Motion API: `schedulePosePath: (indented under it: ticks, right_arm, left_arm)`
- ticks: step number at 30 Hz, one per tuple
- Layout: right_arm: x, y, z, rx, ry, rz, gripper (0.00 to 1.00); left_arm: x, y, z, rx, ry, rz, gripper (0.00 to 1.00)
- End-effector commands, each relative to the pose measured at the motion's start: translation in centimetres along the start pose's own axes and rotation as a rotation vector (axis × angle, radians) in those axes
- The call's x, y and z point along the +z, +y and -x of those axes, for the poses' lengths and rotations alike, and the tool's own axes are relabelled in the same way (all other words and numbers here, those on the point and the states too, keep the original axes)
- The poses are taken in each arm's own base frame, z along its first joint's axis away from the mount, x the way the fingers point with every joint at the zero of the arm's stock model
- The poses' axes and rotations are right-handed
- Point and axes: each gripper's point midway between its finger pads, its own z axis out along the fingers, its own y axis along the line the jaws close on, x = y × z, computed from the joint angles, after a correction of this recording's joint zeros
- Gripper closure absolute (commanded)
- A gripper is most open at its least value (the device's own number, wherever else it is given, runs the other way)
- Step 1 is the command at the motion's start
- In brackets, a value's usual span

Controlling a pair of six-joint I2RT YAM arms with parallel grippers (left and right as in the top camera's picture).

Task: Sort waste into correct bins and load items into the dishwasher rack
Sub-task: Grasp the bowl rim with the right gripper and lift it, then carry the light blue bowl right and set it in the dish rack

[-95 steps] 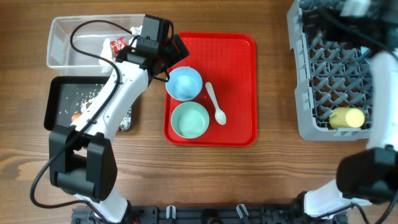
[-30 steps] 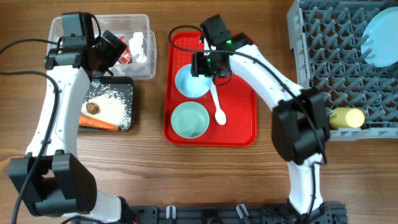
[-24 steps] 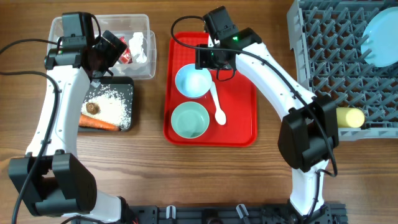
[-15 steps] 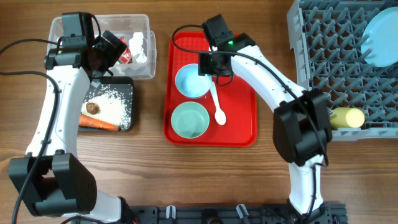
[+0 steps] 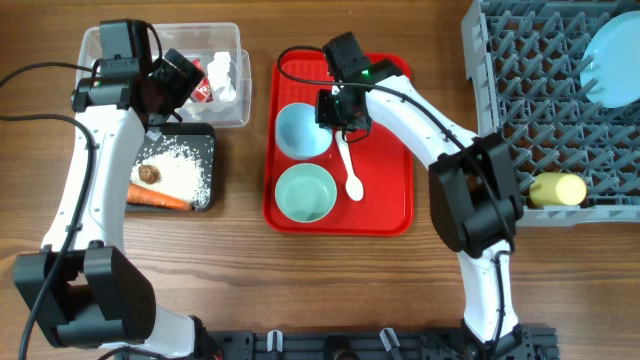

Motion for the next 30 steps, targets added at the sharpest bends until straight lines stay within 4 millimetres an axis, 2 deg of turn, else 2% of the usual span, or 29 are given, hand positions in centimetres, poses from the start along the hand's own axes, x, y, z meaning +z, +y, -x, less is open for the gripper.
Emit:
schedulePosePath:
  ticks: [1, 3, 6, 8, 10, 11, 16, 19, 22, 24, 25, 27, 30]
  right_arm:
    - [1.1, -0.2, -0.6, 0.039, 0.037, 0.018, 0.72]
    - [1.1, -0.1, -0.6, 0.036, 0.036, 0.019, 0.65]
    - [1.1, 0.1, -0.6, 0.029, 0.035, 0.029, 0.64]
    - [1.1, 0.1, -0.5, 0.025, 0.033, 0.03, 0.72]
    - [1.1, 0.2, -0.6, 0.009, 0.037, 0.039, 0.93]
    - [1.1, 0.4, -0.6, 0.006, 0.039, 0.046, 0.96]
    - [0.4, 1.0, 0.2, -0.029, 0.013, 0.058, 0.96]
    - [-1.4, 0.6, 1.9, -0.062, -0.056, 0.027, 0.96]
    - [-5.0, -0.4, 4.4, -0.075, -0.16, -0.014, 0.96]
    - [-8.9, -1.9, 6.6, -0.066, -0.268, -0.064, 0.96]
    - [-11.8, -3.3, 8.0, -0.055, -0.348, -0.113, 0.95]
    - [-16.4, -6.0, 9.9, -0.02, -0.473, -0.208, 0.96]
    - [-25.6, -11.8, 12.2, 0.057, -0.698, -0.428, 0.96]
  left_arm:
    - [-0.6, -0.3, 0.4, -0.016, -0.009, -0.018, 0.0]
    - [-0.6, -0.3, 0.4, -0.016, -0.009, -0.018, 0.0]
    - [-0.6, -0.3, 0.4, -0.016, -0.009, -0.018, 0.0]
    - [-0.6, -0.3, 0.4, -0.016, -0.009, -0.018, 0.0]
    - [-0.6, -0.3, 0.4, -0.016, -0.009, -0.018, 0.0]
    - [-0.6, -0.3, 0.4, -0.016, -0.009, -0.018, 0.0]
    - [-0.6, -0.3, 0.4, -0.016, -0.009, -0.018, 0.0]
    - [-0.6, -0.3, 0.4, -0.016, -0.009, -0.018, 0.0]
    - [-0.6, -0.3, 0.4, -0.016, -0.009, -0.018, 0.0]
    - [-0.6, -0.3, 0.4, -0.016, -0.009, -0.018, 0.0]
    - [-0.6, -0.3, 0.4, -0.016, -0.009, -0.018, 0.0]
    - [-0.6, -0.3, 0.4, -0.016, -0.009, -0.018, 0.0]
    - [-0.6, -0.3, 0.4, -0.016, -0.009, -0.018, 0.0]
